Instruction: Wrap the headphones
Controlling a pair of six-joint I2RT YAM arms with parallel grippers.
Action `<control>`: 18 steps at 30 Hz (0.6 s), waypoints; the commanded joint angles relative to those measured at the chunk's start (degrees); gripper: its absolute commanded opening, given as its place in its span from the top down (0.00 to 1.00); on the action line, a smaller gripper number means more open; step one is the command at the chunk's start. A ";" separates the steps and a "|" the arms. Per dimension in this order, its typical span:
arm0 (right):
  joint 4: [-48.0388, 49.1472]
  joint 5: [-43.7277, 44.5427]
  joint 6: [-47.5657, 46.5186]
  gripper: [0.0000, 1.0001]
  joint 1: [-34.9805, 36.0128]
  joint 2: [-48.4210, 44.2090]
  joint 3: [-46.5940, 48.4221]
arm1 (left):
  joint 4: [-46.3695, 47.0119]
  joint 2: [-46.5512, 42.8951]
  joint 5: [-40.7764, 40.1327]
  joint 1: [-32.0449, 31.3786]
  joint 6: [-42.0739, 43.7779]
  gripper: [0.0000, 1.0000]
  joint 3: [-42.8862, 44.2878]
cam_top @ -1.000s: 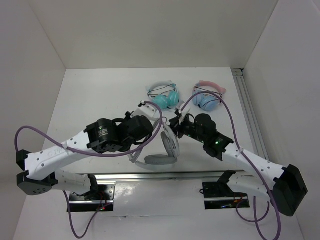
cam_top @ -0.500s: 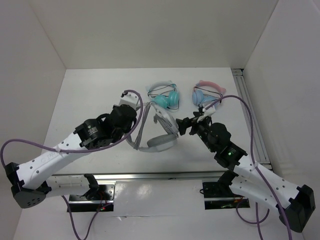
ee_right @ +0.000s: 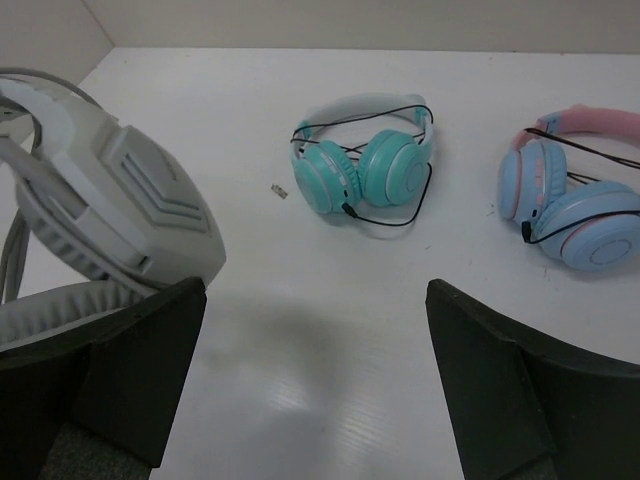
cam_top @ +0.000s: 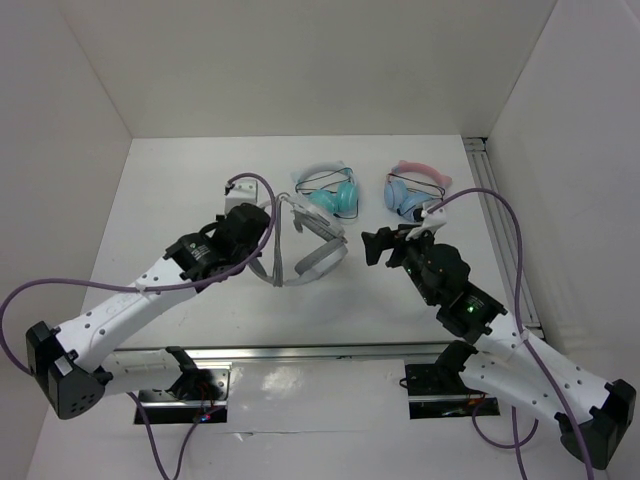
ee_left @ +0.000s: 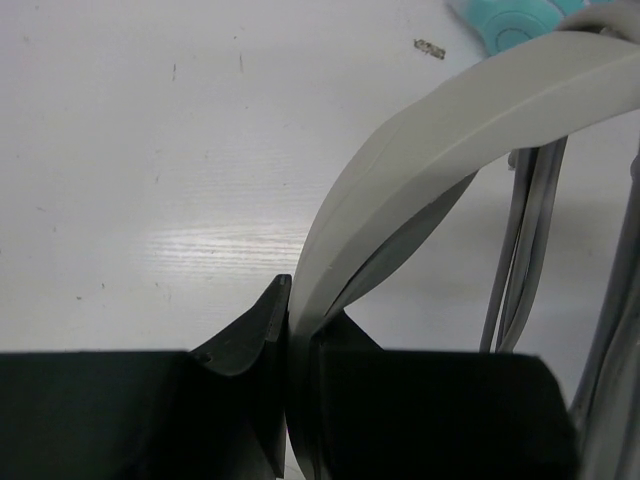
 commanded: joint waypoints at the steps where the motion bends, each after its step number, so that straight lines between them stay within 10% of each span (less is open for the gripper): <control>1: -1.48 -0.97 0.25 0.02 0.94 -0.59 1.64 | 8.38 -0.69 -1.97 0.36 -6.57 1.00 -1.72; 18: -1.48 -3.25 -0.36 0.02 2.08 1.08 0.59 | -13.21 -2.98 -12.69 -6.32 -31.70 1.00 -2.79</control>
